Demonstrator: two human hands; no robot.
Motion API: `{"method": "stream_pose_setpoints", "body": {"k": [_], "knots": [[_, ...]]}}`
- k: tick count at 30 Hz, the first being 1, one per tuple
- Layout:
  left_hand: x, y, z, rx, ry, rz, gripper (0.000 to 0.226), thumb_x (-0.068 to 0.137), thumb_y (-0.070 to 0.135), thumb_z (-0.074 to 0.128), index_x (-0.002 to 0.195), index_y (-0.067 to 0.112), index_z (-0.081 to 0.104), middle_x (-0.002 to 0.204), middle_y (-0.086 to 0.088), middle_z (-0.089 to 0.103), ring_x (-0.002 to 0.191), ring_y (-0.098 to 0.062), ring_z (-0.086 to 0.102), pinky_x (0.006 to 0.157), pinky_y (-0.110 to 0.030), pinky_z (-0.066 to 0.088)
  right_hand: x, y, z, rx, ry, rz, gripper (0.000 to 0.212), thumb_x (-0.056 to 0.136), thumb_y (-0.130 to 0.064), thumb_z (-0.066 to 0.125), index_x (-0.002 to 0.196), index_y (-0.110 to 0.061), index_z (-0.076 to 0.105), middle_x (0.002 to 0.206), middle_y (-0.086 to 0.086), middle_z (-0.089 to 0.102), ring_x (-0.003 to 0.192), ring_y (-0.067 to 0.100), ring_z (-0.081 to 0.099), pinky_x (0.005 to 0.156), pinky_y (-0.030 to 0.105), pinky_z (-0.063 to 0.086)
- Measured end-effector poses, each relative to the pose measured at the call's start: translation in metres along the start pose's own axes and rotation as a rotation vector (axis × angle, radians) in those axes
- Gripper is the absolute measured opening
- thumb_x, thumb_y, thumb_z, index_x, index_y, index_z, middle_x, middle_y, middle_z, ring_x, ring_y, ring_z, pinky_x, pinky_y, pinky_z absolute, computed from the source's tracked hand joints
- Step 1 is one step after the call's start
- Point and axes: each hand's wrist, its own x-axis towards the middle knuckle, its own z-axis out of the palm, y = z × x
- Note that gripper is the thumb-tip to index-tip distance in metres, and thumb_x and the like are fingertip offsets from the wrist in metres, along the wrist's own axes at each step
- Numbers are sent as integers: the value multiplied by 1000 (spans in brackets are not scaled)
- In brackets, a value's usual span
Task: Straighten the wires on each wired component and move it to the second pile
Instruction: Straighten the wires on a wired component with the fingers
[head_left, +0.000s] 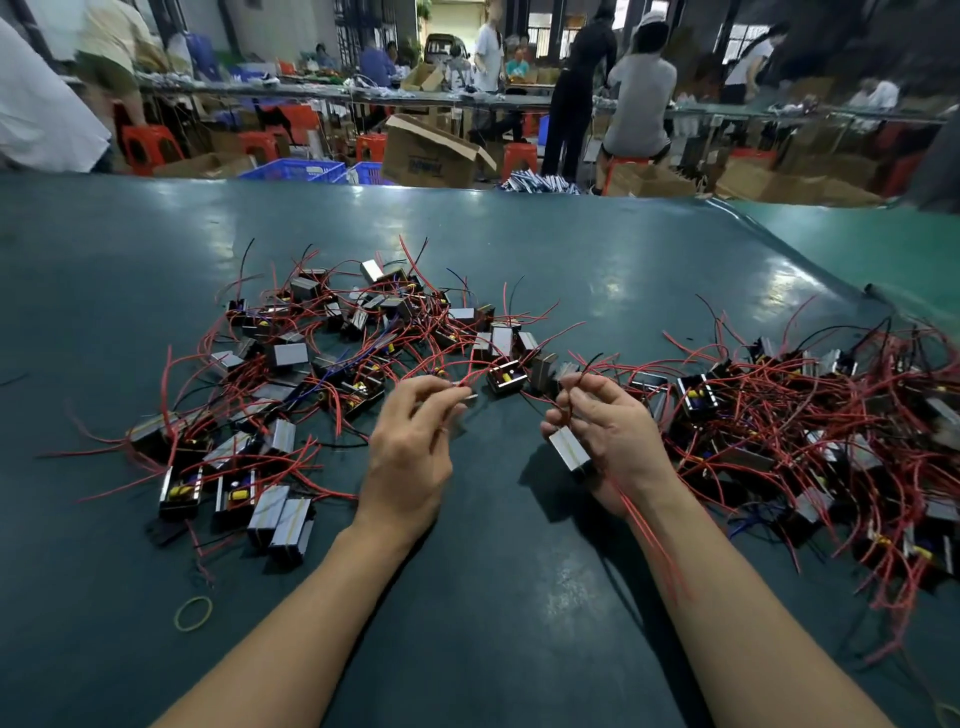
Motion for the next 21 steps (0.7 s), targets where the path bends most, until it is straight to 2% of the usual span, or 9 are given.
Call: {"method": "stream_pose_setpoints", "body": {"k": [2,6,7,9,11,14,17,19,21], "knots": [[0,-2,-1,-38,87,-20,21,93,2,60,111,1,70,104,-11,68,99,-26,64,92,-34,50,-1,-1,2,-26,38,16,16,95,6,47,90,0,61,66,7,60,55,19,60,54,29,56],[1,-5,-5,-215,296,-131,25,101,17,52,122,10,63,98,0,72,90,-1,67,81,-16,52,-1,-2,4,-95,70,55,14,88,7,57,84,-4,64,66,5,65,53,15,60,50,28,55],[2,-8,-7,-244,386,-176,26,102,20,51,123,12,63,95,1,72,89,-2,68,80,-19,54,0,-1,4,-118,75,75,16,86,8,58,82,-7,63,66,4,65,51,13,60,48,26,54],[5,-12,-11,-297,487,-191,25,102,22,52,121,11,63,97,-5,68,90,-15,70,81,-35,58,2,1,4,-124,90,90,19,86,8,58,80,-10,60,63,1,65,49,11,58,47,23,53],[7,-10,-13,-193,483,-82,24,99,16,57,120,8,64,101,-6,58,91,-17,66,79,-40,58,5,3,3,-125,119,64,19,88,8,56,79,-9,58,57,0,63,45,13,58,48,23,52],[6,5,-11,-214,384,-3,26,92,5,65,118,6,64,95,-7,59,88,-1,62,77,-20,53,9,3,3,-141,160,19,19,89,7,54,78,-9,56,52,1,59,44,15,57,49,25,51],[10,20,-13,-568,324,-290,23,87,11,67,110,11,70,93,5,71,83,-2,67,76,-18,55,10,4,1,-177,162,34,17,87,5,51,76,-8,56,55,3,58,46,19,58,52,28,50],[15,18,-21,-1013,264,-596,18,81,16,67,95,19,78,84,8,73,77,-7,67,80,-26,57,8,5,1,-244,144,75,16,84,3,51,72,-6,57,57,5,58,48,22,60,51,26,51],[15,8,-31,-1433,63,-756,16,74,24,75,89,19,79,78,7,68,70,-5,63,74,-21,56,6,3,2,-303,140,96,18,81,3,51,66,-4,58,56,7,59,48,23,60,48,25,51]]}}
